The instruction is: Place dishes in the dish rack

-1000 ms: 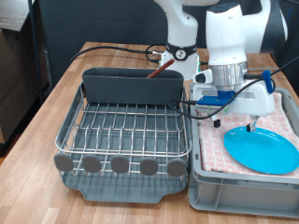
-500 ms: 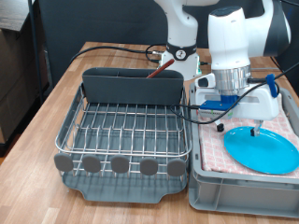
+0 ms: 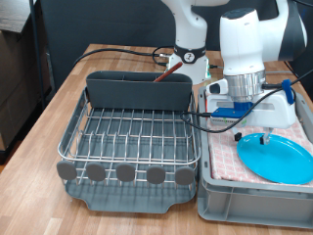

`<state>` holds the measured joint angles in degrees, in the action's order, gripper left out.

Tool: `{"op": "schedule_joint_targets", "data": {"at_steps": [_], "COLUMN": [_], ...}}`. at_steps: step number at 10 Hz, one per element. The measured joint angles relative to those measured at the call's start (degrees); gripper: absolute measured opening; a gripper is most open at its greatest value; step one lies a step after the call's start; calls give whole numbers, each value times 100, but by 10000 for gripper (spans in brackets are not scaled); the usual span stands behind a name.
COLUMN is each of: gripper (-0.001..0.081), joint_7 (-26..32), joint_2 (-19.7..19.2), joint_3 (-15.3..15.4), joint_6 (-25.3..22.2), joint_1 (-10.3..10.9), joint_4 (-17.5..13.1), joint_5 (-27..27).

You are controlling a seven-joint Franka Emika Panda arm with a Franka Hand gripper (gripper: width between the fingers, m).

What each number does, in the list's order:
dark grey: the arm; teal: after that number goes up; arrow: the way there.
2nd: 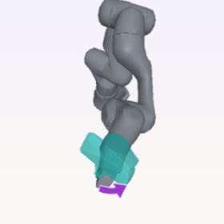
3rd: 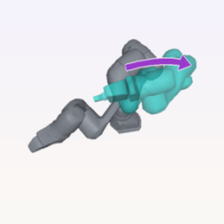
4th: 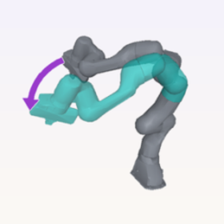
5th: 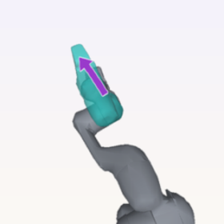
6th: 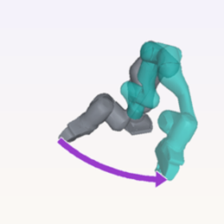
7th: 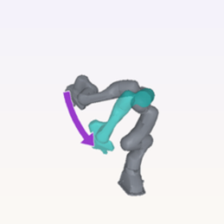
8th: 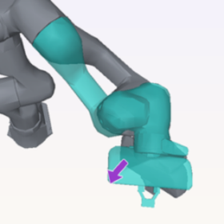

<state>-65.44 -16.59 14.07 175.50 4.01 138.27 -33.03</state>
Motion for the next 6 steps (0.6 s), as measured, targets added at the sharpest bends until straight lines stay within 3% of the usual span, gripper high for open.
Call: {"op": "schedule_joint_targets", "data": {"at_steps": [1, 3, 4, 5, 6], "gripper": [489, 155, 155, 34, 34], "joint_7": [-1, -1, -2, -5, -26], "joint_2": [-1, -2, -3, -2, -2], "joint_3": [-1, -8, -17, -33, -66], "joint_6": [0, -1, -3, -3, -4], "joint_1": [0, 0, 2, 16, 49], "joint_4": [-2, -2, -1, -1, -1], "joint_5": [1, 5, 8, 26, 52]}}
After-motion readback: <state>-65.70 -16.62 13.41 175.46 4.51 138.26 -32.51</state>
